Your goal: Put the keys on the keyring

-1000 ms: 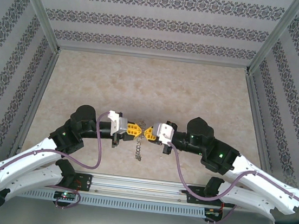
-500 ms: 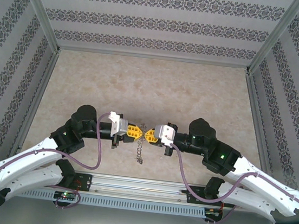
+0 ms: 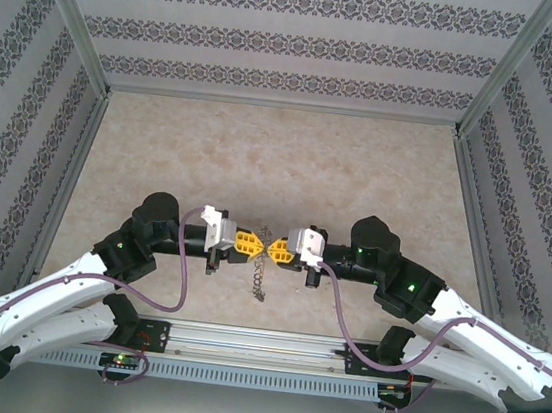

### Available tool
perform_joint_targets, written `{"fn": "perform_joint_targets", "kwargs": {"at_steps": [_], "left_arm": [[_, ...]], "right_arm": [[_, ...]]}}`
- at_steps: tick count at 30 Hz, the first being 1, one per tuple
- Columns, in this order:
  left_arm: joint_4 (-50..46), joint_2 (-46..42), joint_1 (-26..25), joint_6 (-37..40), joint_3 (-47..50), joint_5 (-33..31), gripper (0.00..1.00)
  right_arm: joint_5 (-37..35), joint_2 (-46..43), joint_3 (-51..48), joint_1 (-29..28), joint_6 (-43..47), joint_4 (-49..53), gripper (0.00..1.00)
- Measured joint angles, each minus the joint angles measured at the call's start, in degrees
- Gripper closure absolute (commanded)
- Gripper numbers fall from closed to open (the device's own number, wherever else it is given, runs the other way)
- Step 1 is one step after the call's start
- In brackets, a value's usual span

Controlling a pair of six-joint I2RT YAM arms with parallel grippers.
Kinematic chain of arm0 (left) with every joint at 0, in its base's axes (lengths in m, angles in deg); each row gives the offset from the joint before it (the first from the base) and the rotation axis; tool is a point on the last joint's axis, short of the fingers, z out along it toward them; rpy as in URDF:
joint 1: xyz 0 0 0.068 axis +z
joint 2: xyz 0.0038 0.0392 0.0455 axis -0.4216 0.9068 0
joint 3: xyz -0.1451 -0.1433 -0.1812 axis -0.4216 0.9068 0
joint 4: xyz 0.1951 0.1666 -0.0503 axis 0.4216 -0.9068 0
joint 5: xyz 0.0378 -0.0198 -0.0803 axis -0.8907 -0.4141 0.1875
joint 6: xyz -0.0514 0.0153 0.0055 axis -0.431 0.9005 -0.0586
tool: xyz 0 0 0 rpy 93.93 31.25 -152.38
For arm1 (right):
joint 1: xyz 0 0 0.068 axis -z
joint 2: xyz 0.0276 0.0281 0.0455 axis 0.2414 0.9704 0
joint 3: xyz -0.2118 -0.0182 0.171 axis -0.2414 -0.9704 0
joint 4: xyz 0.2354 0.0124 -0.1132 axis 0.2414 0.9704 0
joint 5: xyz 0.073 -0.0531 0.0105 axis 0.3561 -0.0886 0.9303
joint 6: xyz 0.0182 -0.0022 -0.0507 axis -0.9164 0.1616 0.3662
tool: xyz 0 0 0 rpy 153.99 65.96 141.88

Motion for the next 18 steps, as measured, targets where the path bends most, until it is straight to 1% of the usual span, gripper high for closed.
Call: {"fn": "perform_joint_targets", "kwargs": {"at_steps": [6,12,18], "left_arm": [[0.04,-0.07,0.0,0.0,-0.07,0.42,1.0],[0.0,-0.22,-0.04,0.04,-0.17,-0.02,1.0],[-1.68,-1.7,-1.2,1.51,-0.17,-4.46,1.0]], "right_arm": [[1.44,-0.13,0.0,0.33,-0.22,-0.63,1.0],[1.4,-0.07,0.0,0.35,-0.94,-0.81,1.0],[0.0,0.79,0.26,0.35,-1.53,-0.81,1.0]]}}
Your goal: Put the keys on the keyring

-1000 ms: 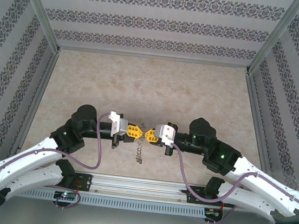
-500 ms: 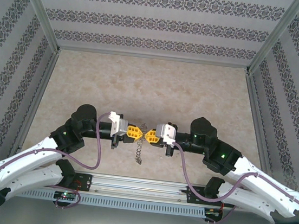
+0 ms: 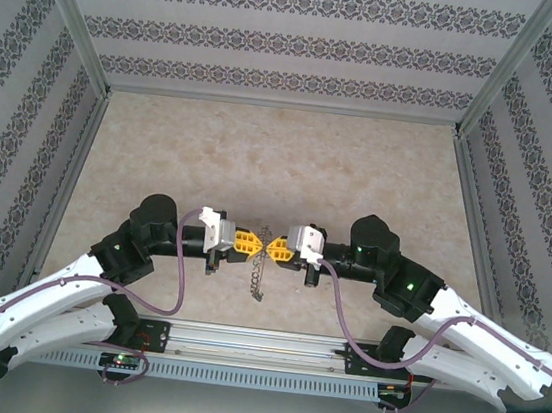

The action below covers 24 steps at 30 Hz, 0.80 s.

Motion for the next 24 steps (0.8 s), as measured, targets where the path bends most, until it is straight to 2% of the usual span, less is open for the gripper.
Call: {"fn": "perform_joint_targets", "kwargs": {"at_steps": [11,24], "left_arm": [[-3.45,-2.38,-4.09,4.24,0.0,-10.32,1.0],[-5.27,-3.65,-8.37,7.96,-0.5,-18.91,1.0]], "right_arm": [[-0.42,1.68,0.96,0.0,-1.09,0.26,1.0],[-0.37,2.45,1.95,0.02,-1.99,0.57,1.0]]}}
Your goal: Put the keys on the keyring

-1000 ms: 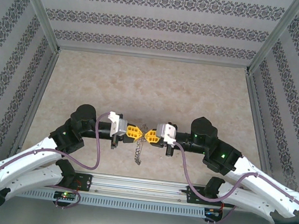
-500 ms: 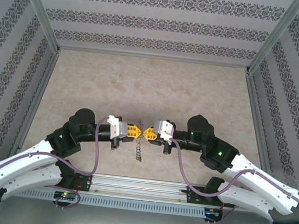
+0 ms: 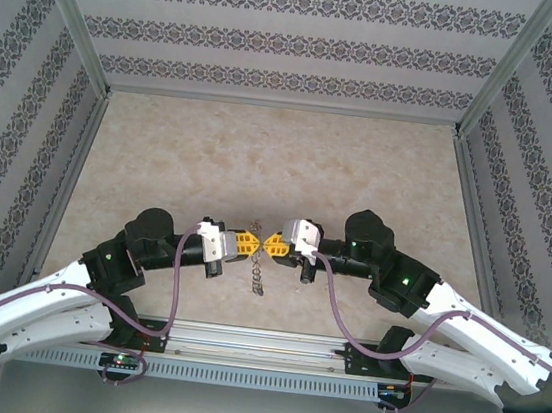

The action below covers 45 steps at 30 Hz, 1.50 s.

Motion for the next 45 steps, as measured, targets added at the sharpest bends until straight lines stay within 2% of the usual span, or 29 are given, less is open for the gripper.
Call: {"fn": "perform_joint_targets", "kwargs": {"at_steps": [18,45], "left_arm": [[-1.64,1.01,-1.07,2.36,-1.88,-1.79,1.0],[-1.99,2.03,-1.36,2.78,-2.25,-3.69,1.0]], "right_arm": [[1.75,-0.5,0.15,0.87,-0.55,-0.09,1.0],[0.35,-0.39,0.15,1.44,-1.79,0.76,1.0]]}}
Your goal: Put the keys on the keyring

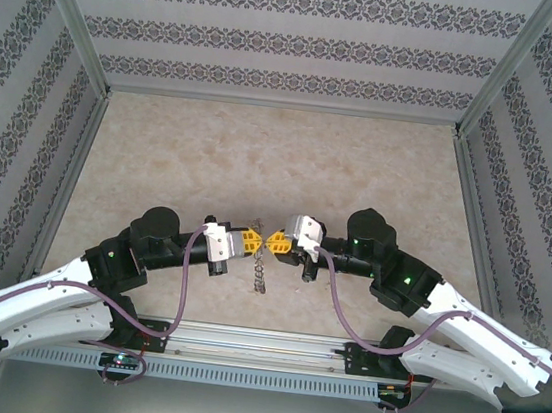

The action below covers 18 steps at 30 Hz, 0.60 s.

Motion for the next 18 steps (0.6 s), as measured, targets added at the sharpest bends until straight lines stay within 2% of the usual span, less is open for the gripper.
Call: {"fn": "perform_joint_targets", "kwargs": {"at_steps": [18], "left_arm": [[1.73,0.22,-0.11,0.0,-0.02,1.97,1.0]], "right_arm": [[0.0,-2.23,-0.37,0.0,-0.04,1.44,1.0]]}}
